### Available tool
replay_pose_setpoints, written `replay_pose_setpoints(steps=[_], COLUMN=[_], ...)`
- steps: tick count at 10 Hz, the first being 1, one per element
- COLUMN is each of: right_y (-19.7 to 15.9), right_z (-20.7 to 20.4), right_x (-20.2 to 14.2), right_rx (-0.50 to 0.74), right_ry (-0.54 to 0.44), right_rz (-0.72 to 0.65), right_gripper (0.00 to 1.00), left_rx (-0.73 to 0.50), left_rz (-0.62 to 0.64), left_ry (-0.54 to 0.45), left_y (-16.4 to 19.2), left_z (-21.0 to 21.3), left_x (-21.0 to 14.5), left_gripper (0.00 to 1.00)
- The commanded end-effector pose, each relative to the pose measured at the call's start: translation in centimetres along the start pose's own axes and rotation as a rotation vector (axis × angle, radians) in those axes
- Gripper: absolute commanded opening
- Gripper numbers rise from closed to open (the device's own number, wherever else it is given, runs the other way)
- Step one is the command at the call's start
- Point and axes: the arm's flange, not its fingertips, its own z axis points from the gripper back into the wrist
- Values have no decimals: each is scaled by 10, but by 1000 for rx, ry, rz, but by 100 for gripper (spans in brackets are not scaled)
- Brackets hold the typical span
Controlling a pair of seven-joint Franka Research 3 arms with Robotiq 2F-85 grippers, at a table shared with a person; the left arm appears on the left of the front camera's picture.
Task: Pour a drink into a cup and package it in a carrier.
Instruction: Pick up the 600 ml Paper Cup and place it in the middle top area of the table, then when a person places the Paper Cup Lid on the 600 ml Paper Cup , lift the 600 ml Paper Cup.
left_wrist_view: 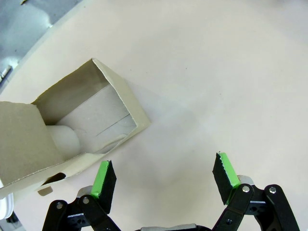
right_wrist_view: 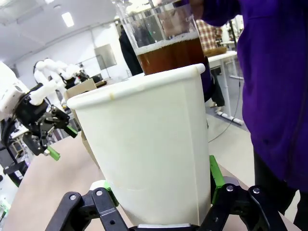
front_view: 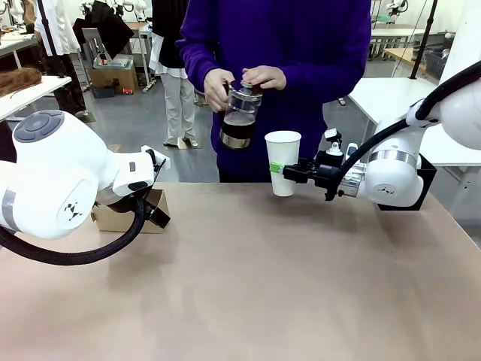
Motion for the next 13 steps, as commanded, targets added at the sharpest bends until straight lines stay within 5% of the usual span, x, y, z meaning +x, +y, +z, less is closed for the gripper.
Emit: replay_pose_setpoints(steps=[1, 13], right_y=[5, 5], right_z=[0, 0], right_x=[4, 4], right_rx=[-7, -7], right_ry=[7, 7], right_rz=[6, 6], right_gripper=[80, 80], left_rx=[-2, -2], left_rz=[1, 1], left_ry=[-1, -1], left_y=[0, 0], left_z=[0, 0], left_x=[0, 0], left_gripper=[100, 100])
